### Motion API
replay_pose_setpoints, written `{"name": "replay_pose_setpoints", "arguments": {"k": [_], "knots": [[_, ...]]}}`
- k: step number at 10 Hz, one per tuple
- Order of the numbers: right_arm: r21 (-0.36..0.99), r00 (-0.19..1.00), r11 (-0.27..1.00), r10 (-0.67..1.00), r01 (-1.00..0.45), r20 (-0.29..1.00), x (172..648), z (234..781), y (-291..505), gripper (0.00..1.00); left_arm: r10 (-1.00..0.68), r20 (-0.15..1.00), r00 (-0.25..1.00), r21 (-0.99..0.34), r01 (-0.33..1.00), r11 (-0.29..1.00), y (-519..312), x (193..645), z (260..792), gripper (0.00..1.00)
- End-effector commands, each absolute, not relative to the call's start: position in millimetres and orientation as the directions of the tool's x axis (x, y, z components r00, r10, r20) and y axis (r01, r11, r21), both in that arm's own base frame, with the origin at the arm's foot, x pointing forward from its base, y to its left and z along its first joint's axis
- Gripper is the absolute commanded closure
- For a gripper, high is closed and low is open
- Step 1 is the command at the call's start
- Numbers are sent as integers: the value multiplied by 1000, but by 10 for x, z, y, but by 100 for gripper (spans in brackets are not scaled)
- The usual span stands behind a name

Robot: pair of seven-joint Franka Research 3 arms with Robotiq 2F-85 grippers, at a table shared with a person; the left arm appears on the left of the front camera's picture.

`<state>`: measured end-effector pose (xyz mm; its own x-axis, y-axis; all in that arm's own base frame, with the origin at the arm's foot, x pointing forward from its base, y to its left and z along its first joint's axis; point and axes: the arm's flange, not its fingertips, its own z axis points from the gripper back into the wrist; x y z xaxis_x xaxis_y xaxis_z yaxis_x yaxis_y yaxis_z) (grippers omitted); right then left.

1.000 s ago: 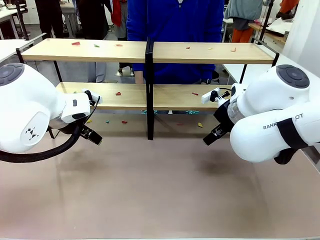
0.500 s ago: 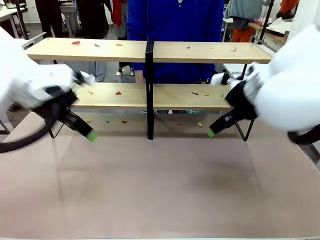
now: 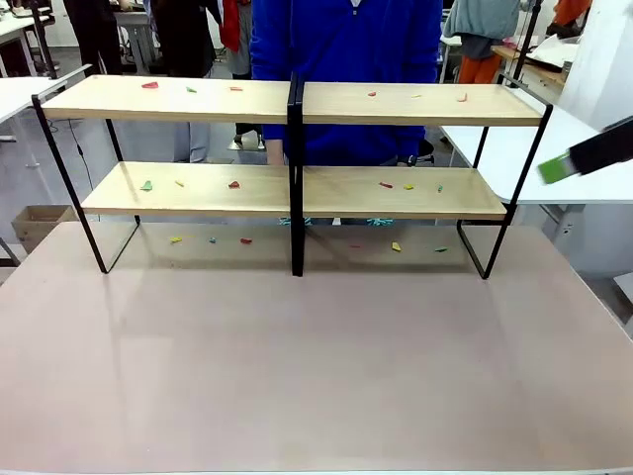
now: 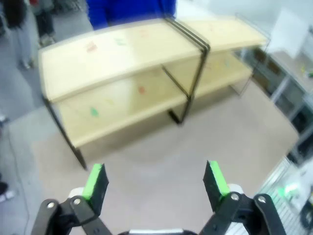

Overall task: Clean the shelves.
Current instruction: Pick up the Duster when the human hands it over.

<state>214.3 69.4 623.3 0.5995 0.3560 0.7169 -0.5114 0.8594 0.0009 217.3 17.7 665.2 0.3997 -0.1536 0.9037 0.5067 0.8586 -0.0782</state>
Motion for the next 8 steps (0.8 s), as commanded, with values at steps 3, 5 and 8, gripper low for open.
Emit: {"name": "replay_pose_setpoints", "arguments": {"k": [3, 5, 8], "knots": [[-64, 554, 884, 345, -463, 758, 2102, 6213, 671, 0, -53, 967, 248, -81, 498, 863, -20, 1887, 5784, 0], [-66, 547, 884, 343, -462, 764, 2095, 6242, 646, 0, -54, 959, 279, -89, 478, 874, -43, 1980, 5765, 0], [-66, 554, 881, 352, -469, 754, 2168, 6180, 658, 0, -96, 933, 345, -89, 483, 871, -108, 2213, 5688, 0]]}}
